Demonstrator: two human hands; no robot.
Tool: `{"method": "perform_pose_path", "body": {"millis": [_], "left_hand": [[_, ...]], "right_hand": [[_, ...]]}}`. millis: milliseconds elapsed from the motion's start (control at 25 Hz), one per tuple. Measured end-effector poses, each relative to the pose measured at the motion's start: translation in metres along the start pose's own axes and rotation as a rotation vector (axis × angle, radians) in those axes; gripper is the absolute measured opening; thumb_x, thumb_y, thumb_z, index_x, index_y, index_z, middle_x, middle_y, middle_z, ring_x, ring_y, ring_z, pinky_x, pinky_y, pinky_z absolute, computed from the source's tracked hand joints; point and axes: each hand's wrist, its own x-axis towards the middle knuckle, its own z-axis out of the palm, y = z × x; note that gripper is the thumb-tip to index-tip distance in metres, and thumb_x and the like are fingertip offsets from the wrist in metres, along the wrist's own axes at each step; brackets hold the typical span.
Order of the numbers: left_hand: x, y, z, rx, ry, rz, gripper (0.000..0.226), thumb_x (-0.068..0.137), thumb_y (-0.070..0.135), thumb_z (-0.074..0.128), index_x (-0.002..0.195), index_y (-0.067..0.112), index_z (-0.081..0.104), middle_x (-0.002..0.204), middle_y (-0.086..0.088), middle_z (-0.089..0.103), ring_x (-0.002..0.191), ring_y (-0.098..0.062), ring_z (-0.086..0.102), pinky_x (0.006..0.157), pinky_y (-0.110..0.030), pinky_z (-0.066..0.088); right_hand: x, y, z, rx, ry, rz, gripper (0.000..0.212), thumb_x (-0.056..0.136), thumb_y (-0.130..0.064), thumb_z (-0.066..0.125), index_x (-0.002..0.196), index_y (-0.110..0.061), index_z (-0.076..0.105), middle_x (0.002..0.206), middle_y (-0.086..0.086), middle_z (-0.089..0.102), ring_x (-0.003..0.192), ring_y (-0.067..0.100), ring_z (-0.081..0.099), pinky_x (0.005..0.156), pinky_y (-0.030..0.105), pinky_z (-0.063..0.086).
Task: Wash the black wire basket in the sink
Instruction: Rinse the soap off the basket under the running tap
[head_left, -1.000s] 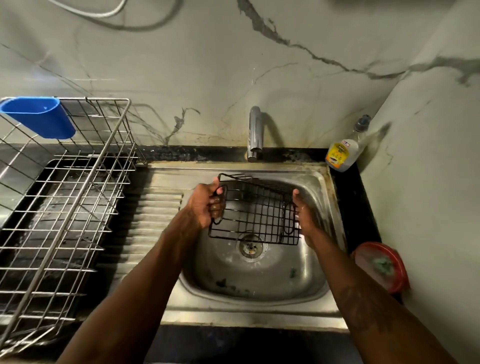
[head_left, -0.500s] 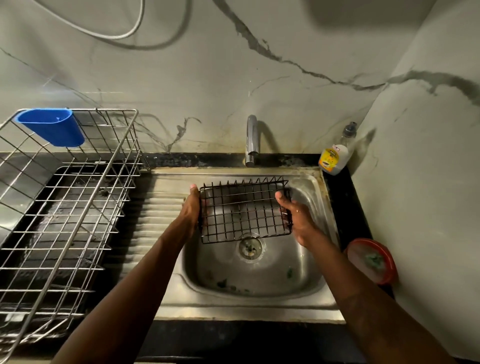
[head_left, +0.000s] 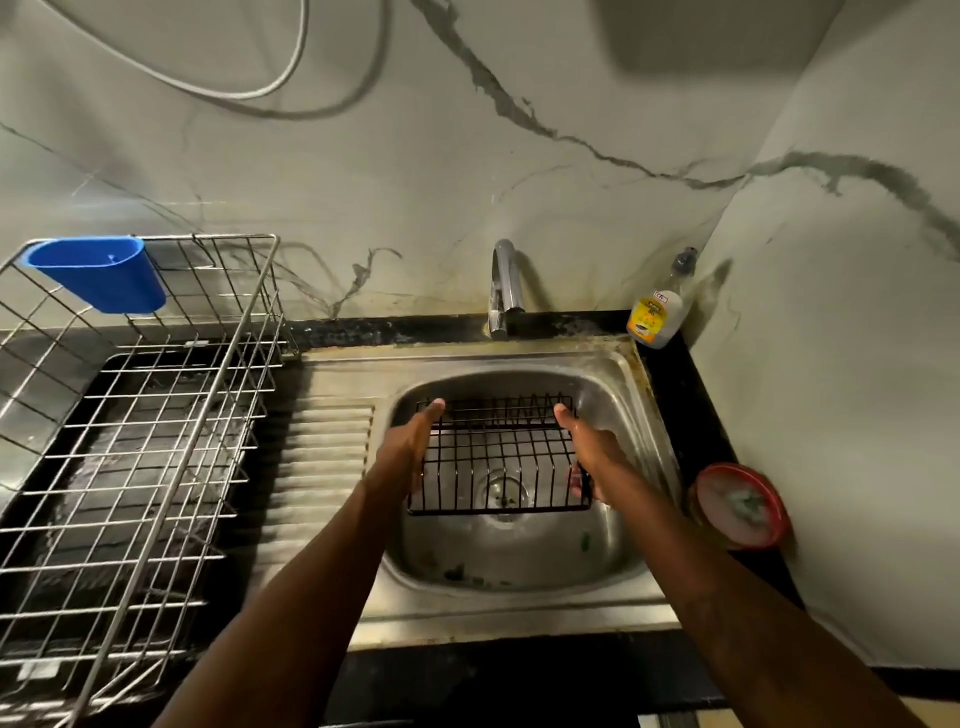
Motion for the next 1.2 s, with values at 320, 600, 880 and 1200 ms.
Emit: {"method": "perform_pose_path", "body": {"millis": [320, 600, 880, 1200], "left_hand": [[-0.008, 0.002, -0.011, 0.086, 0.072, 0.139, 0.104, 0.058, 0.096, 0.054, 0.129, 0.020, 0.061, 0.120, -0.014, 0.066, 0.103, -0.033, 0.065, 0.087, -0.045, 0.056], [-0.046, 0.002, -0.018, 0.032, 0.188, 0.792, 0.047, 0.099, 0.048, 0.056, 0.137, 0.022, 0.048, 0.099, 0.006, 0.070, 0.092, 0.000, 0.067, 0.077, -0.011, 0.050], [-0.003, -0.014, -0.023, 0.308, -0.045, 0.049, 0.092, 0.067, 0.088, 0.054, 0.125, 0.017, 0.064, 0.125, -0.014, 0.066, 0.109, -0.034, 0.063, 0.098, -0.046, 0.051], [-0.023, 0.006, -0.017, 0.323, 0.066, 0.139, 0.085, 0.090, 0.076, 0.043, 0.128, 0.002, 0.061, 0.128, -0.025, 0.060, 0.115, -0.038, 0.058, 0.099, -0.040, 0.048]], "right_hand": [[-0.041, -0.002, 0.010, 0.037, 0.065, -0.101, 0.092, 0.077, -0.086, 0.054, 0.127, -0.008, 0.059, 0.088, 0.011, 0.065, 0.077, 0.030, 0.067, 0.073, 0.041, 0.058], [-0.066, 0.018, 0.011, 0.080, 0.371, -0.899, 0.059, 0.098, -0.027, 0.064, 0.150, -0.009, 0.042, 0.122, -0.018, 0.051, 0.111, -0.034, 0.039, 0.090, -0.007, 0.029], [-0.044, 0.010, 0.012, -0.190, -0.009, 0.006, 0.095, 0.084, -0.082, 0.039, 0.147, -0.012, 0.044, 0.141, 0.021, 0.055, 0.106, 0.037, 0.065, 0.091, 0.041, 0.053], [-0.049, -0.003, 0.006, -0.245, 0.119, -0.153, 0.084, 0.092, -0.077, 0.036, 0.136, -0.008, 0.056, 0.121, 0.017, 0.064, 0.086, 0.028, 0.065, 0.079, 0.039, 0.054]]}}
